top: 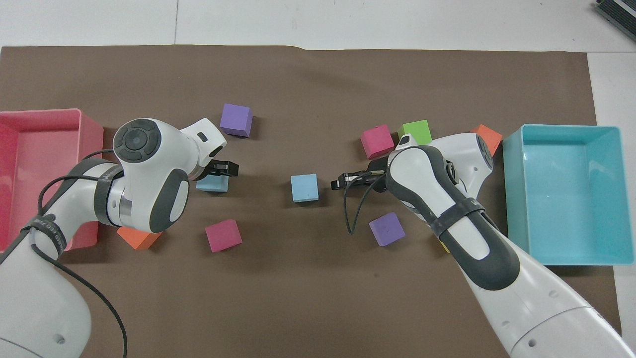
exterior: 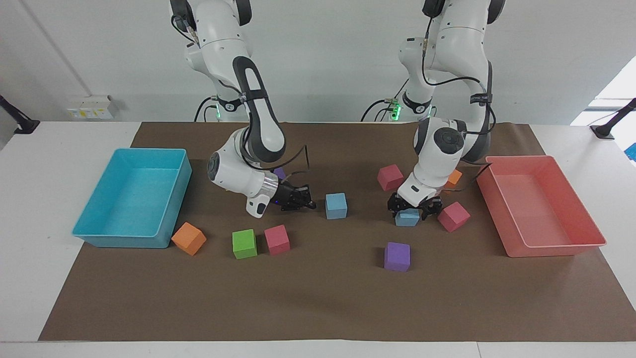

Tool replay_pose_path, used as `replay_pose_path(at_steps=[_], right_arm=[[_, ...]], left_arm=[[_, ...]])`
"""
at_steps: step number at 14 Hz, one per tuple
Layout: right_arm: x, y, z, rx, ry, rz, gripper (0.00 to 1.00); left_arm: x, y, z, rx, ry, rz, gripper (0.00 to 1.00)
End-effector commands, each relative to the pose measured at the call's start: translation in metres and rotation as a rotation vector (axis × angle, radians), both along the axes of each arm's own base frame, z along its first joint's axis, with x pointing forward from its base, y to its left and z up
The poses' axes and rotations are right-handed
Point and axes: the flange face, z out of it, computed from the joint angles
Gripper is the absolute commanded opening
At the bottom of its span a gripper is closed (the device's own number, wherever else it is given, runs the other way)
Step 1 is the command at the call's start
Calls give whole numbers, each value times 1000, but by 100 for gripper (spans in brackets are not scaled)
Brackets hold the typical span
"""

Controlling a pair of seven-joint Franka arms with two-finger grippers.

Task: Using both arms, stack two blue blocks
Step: 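Grasp the second light blue cube with the left gripper and lift it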

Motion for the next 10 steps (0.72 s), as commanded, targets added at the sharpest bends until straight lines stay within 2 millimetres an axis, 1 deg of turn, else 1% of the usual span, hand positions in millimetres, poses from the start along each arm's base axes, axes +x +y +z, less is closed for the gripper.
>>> replay_pose_path(at_steps=[1, 5, 10], right_arm=[[-5, -5, -2, 15, 45, -71, 0], [-6, -2, -3, 10, 46, -73, 0], [-6, 0, -3, 8, 43, -74, 0]], left_arm=[[-3, -2, 0, 4, -12, 12, 100], [-4, -1, -1, 8, 0, 28, 100], [-12, 0, -5, 23, 45, 69, 100]])
